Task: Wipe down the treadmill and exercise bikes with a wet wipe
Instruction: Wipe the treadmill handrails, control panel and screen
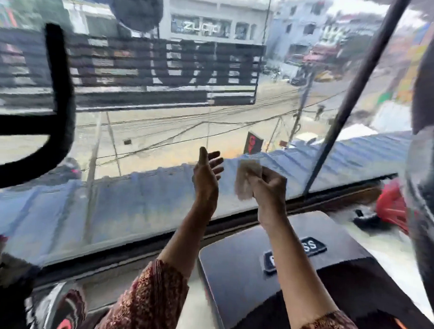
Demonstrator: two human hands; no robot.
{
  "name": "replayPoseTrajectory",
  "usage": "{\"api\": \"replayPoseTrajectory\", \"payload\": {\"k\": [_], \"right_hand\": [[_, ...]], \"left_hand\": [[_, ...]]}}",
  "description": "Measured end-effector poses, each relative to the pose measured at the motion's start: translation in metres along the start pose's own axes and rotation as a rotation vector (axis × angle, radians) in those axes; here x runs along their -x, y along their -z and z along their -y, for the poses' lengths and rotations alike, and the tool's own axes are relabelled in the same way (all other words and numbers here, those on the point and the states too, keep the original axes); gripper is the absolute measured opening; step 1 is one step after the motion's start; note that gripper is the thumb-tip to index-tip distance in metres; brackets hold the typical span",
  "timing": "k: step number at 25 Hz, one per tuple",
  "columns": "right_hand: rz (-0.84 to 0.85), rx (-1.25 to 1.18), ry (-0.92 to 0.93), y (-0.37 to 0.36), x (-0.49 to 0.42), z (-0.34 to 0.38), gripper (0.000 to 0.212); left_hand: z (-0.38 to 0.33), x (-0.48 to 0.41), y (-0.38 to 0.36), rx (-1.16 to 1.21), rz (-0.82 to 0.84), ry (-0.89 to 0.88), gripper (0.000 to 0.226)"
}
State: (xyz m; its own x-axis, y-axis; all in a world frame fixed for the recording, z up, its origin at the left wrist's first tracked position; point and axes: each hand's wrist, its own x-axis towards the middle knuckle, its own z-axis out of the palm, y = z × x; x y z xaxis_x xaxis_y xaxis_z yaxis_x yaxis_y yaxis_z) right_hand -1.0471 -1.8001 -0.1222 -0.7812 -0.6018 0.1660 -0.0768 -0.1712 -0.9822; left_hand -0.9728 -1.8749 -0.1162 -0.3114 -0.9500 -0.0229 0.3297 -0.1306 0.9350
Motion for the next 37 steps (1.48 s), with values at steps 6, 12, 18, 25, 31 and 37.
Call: {"api": "replayPoseTrajectory", "payload": {"k": [6, 12, 18, 25, 31, 37], "right_hand": [[-0.343, 0.041, 0.029, 0.01, -0.116, -0.024, 0.018], [-0.527, 0.026, 0.051, -0.026, -0.207, -0.043, 0.019], [-0.702, 0.162, 0.096, 0.005, -0.242, -0.056, 0.022], [-0.904, 0.23, 0.072, 0.054, -0.252, -0.057, 0.015], [-1.196, 0.314, 0.065, 0.09, -0.234, -0.049, 0.012], [-1.575, 0.33, 0.278, 0.069, -0.175, -0.009, 0.024]], "left_hand": [[0.03, -0.103, -0.082, -0.032, 0.296, 0.101, 0.052], [0.032, -0.214, -0.12, -0.048, 0.428, 0.166, 0.055], [0.065, -0.23, -0.167, -0.075, 0.604, 0.279, 0.052], [0.083, -0.226, -0.226, -0.033, 0.773, 0.304, 0.05], [0.103, -0.198, -0.27, -0.018, 1.084, 0.379, 0.05], [0.076, -0.15, -0.283, 0.054, 1.58, 0.289, 0.041]]}}
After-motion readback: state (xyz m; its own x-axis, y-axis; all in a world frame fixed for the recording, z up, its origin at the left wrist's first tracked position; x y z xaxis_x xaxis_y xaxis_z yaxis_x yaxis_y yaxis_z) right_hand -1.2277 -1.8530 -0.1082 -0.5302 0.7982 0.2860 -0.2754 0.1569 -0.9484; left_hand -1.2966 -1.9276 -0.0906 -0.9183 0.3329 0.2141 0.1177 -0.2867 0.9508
